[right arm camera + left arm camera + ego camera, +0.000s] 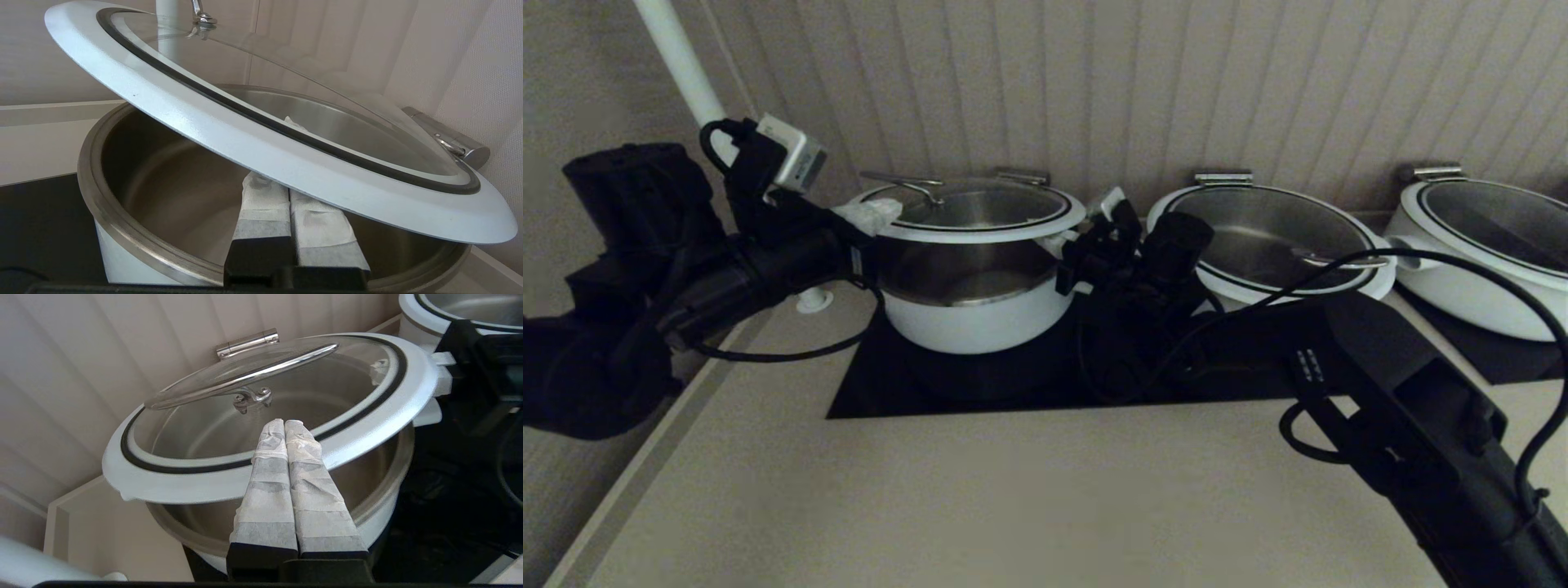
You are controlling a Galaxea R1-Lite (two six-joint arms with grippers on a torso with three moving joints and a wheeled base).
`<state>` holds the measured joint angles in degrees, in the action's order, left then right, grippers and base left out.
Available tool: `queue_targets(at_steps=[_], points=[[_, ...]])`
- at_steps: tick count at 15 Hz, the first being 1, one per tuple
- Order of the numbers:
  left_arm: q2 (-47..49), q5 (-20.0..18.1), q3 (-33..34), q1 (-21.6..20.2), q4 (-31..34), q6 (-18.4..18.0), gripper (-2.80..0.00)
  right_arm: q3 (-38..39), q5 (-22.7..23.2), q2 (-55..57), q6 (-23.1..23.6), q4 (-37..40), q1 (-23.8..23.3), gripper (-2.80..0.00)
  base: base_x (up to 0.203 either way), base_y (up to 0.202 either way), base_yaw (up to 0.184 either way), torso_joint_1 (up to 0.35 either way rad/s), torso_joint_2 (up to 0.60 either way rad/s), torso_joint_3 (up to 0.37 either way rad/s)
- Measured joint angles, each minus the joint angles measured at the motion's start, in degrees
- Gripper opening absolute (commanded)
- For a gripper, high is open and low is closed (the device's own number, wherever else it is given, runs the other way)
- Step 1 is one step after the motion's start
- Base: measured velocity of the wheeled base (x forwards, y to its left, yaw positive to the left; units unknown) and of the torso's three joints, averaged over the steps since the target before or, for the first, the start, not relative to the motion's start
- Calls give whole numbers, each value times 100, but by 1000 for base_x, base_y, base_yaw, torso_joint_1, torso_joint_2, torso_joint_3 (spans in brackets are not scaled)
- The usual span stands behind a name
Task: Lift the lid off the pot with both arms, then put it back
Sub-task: Hold the pot lid with the right arm
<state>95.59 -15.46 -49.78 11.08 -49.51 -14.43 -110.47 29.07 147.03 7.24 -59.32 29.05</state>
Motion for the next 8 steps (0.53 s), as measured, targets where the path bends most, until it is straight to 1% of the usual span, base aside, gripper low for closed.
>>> queue_targets(at_steps=[4, 8], points=[[-295, 22, 266, -1, 20, 9, -280, -2, 0, 2, 0, -11, 9, -280, 0, 0, 0, 0, 0, 0], [-666, 28, 795, 0, 22, 21, -280, -9, 0, -1, 8, -16, -4, -280, 0, 0, 0, 0, 0, 0]])
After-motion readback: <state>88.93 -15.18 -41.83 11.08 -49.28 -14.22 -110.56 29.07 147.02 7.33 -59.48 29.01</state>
